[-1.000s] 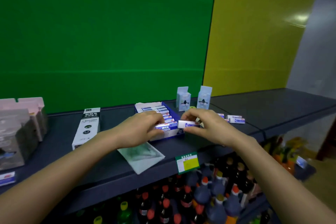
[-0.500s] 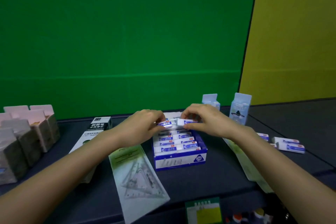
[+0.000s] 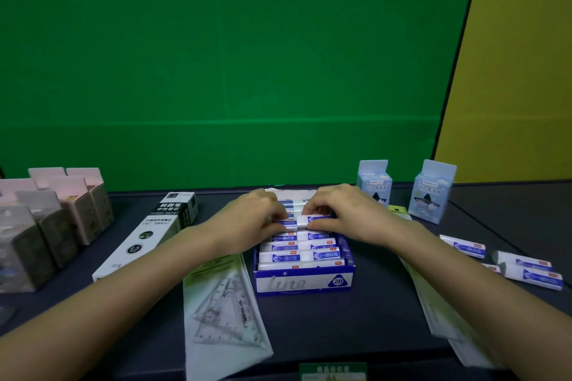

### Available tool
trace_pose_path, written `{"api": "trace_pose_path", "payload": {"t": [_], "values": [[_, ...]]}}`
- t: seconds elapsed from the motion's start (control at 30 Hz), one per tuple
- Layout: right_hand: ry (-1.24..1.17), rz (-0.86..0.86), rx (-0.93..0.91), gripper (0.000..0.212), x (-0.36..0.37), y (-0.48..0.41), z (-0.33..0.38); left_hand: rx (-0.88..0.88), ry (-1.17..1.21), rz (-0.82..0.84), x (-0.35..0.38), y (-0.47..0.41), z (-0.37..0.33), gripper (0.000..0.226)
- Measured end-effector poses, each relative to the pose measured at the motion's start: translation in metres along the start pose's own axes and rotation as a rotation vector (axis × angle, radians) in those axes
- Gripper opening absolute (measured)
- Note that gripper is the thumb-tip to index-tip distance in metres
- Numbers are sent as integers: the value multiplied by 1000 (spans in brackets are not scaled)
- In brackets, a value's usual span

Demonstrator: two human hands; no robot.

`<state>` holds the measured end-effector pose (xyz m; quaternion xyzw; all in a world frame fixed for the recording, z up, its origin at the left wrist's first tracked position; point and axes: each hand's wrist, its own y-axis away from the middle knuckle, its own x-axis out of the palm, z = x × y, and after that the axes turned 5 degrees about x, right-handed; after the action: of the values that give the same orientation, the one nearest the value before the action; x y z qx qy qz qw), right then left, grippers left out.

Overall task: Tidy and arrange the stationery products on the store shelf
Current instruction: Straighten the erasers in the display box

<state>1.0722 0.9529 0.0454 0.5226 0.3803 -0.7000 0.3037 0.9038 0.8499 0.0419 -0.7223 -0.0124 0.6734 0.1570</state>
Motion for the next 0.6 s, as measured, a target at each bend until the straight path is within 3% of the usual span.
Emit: {"api": "trace_pose_path", "payload": {"t": [0.6], "values": [[104,-90,-52,25,3,4,2,19,-62,-112,1,-1,-2,23]]}}
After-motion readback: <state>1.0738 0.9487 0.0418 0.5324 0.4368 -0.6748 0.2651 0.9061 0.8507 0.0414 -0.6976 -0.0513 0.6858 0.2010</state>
